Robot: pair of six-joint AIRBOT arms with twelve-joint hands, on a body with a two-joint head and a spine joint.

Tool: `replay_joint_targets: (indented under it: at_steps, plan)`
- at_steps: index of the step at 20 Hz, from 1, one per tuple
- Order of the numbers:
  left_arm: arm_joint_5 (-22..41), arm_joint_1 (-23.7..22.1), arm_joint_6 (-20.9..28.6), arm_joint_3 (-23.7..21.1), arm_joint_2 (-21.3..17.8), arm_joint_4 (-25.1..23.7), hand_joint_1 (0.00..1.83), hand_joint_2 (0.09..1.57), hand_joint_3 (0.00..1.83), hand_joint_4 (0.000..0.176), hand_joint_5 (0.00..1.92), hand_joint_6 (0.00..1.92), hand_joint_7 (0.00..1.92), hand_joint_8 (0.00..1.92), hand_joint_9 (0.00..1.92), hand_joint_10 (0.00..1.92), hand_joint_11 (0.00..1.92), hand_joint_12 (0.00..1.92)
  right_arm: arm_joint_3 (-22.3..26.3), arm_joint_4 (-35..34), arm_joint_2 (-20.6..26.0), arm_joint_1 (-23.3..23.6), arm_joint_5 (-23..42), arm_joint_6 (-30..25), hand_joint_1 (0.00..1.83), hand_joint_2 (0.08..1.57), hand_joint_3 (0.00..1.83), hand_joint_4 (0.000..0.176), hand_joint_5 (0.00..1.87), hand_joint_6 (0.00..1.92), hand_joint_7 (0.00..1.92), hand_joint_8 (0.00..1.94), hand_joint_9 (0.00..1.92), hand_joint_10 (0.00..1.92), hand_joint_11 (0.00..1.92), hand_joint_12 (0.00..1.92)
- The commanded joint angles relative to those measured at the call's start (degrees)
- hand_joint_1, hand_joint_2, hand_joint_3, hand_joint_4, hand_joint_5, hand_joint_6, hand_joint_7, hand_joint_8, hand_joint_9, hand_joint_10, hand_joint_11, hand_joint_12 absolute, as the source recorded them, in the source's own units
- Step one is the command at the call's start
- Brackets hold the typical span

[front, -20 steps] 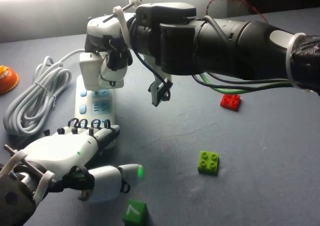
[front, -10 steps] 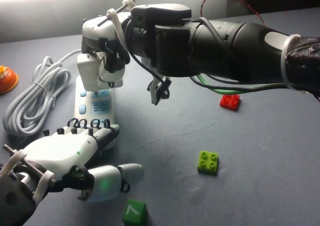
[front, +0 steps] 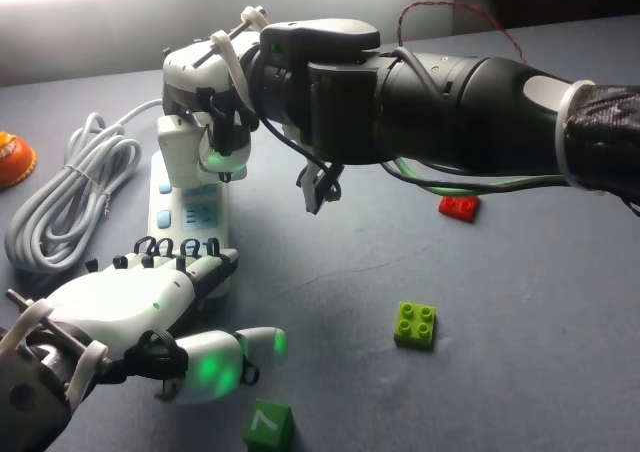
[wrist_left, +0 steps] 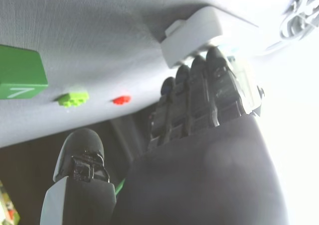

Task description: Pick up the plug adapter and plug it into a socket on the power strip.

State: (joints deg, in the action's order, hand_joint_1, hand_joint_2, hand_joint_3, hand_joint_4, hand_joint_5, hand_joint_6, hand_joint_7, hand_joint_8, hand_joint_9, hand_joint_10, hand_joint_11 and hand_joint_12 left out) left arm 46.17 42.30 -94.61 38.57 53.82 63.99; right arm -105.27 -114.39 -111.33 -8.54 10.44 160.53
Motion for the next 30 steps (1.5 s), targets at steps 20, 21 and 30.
replay_joint_targets:
  at_steps: [20, 21, 30]
  plan:
    - [4.6, 0.0, 0.7, 0.1, -0.3, -1.6, 0.03, 1.21, 0.0, 0.0, 0.09, 0.0, 0.12, 0.0, 0.09, 0.0, 0.0, 0.25, 0.2, 0.2, 0.3, -2.2, -2.1, 0.4, 1.36, 1.17, 0.0, 0.0, 0.81, 0.98, 0.9, 1.17, 0.8, 1.48, 0.74, 1.52]
    - [4.6, 0.0, 0.7, 0.1, -0.3, -1.6, 0.06, 1.2, 0.0, 0.0, 0.1, 0.0, 0.13, 0.0, 0.11, 0.0, 0.0, 0.28, 0.2, 0.2, 0.4, -2.2, -2.1, 0.4, 1.36, 1.18, 0.0, 0.0, 0.79, 1.01, 0.9, 1.17, 0.8, 1.49, 0.73, 1.54]
    - [4.7, 0.1, 0.7, 0.0, -0.3, -1.6, 0.01, 1.21, 0.0, 0.0, 0.08, 0.0, 0.11, 0.0, 0.09, 0.0, 0.0, 0.28, 0.2, 0.2, 1.3, -2.3, -2.8, 0.4, 1.36, 1.17, 0.0, 0.0, 0.79, 0.99, 0.91, 1.15, 0.8, 1.48, 0.73, 1.53]
